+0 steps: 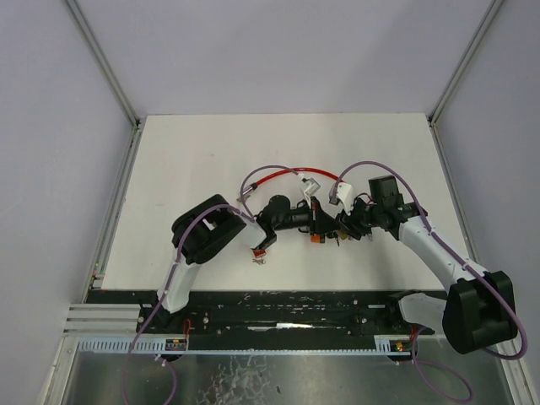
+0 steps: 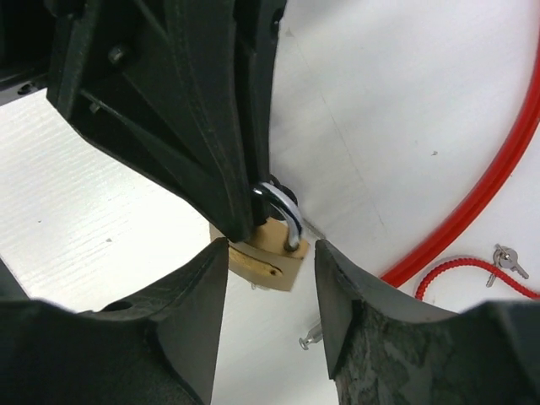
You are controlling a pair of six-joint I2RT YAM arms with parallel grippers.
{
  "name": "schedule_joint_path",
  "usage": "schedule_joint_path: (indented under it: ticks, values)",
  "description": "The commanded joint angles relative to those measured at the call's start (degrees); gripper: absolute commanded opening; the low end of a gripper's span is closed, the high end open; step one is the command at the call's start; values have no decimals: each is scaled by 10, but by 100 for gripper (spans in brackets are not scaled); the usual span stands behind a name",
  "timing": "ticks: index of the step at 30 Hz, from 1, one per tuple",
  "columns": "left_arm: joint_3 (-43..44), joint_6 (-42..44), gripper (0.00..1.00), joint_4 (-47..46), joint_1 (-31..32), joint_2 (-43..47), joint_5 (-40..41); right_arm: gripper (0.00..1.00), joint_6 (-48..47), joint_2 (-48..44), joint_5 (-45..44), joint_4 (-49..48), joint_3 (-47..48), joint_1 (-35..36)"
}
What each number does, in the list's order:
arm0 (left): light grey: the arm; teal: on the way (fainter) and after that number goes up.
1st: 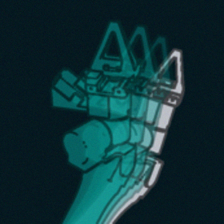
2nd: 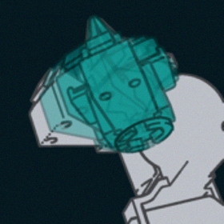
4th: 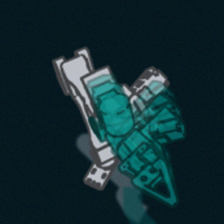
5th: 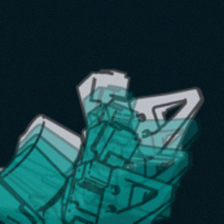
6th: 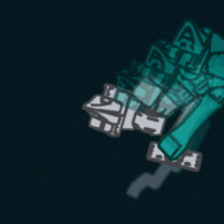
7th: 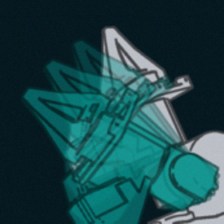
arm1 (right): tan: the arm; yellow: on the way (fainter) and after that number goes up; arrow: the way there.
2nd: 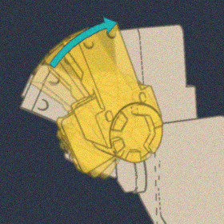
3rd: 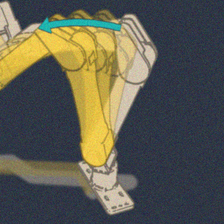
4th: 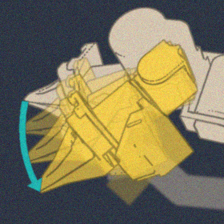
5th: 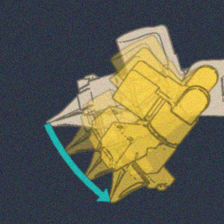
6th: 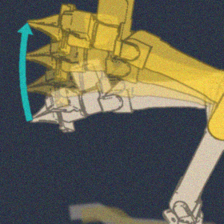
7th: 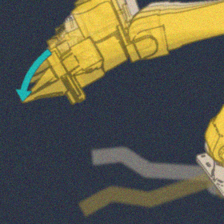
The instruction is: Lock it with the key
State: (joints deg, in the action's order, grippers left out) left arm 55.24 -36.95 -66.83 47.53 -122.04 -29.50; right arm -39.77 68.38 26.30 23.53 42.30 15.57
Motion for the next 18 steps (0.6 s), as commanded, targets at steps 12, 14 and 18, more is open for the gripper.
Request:
schedule_joint_path:
  ticks: [12, 14, 18]
  values:
    - [-122, 78, 0, -240, -14, 91, -26, 78, -41, -93, 196, 96, 46, -79]
    - [-138, 100, 0, -248, -15, 108, -38, 78, -55, -101, 222, 110, 52, -82]
    - [-172, 155, 0, -248, -17, 150, -44, 78, -77, -128, 272, 137, 67, -84]
